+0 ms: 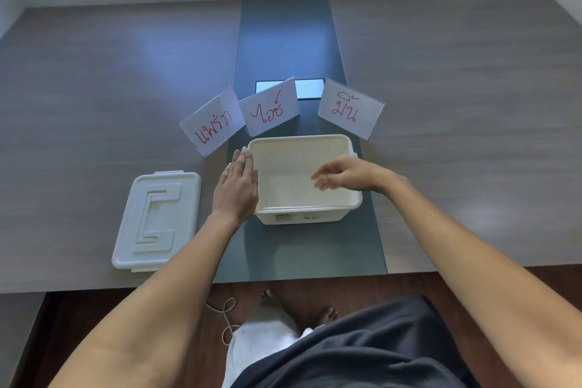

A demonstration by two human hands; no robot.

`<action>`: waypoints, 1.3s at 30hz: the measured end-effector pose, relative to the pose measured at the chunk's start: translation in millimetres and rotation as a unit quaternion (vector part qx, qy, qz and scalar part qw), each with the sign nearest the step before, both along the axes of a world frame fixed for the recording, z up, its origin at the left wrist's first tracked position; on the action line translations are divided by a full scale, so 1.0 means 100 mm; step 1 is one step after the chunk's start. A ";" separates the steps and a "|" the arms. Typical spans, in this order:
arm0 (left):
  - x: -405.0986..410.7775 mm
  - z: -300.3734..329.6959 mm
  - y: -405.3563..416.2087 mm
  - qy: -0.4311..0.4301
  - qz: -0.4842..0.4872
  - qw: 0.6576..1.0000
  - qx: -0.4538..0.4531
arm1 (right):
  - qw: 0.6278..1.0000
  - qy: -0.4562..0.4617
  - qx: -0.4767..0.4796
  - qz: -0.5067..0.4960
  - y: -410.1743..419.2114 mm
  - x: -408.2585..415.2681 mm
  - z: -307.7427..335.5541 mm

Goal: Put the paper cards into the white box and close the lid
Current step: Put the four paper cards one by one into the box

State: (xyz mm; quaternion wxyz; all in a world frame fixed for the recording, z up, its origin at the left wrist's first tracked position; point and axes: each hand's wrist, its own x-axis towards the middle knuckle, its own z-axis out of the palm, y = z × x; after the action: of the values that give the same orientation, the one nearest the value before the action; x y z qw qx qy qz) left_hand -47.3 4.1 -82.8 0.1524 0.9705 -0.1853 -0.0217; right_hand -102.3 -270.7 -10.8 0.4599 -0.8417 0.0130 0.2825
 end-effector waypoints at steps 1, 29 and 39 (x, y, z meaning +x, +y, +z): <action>0.01 0.00 0.00 -0.003 -0.005 1.000 0.005 | 0.998 -0.045 0.012 -0.032 -0.03 0.05 0.00; -0.01 -0.06 0.00 -0.001 -0.002 1.000 0.002 | 0.876 -0.181 -0.431 -0.121 -1.08 1.16 -0.80; -0.01 -0.05 0.00 0.010 -0.005 1.000 -0.013 | 0.861 -0.151 -0.469 -0.129 -1.09 1.42 -0.65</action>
State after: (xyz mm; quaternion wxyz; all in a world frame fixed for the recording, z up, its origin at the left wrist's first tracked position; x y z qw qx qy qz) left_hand -48.2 3.8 -88.2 0.1666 0.9672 -0.1893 -0.0300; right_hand 39.5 -380.0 -75.5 0.0399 -0.9810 0.1830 0.0500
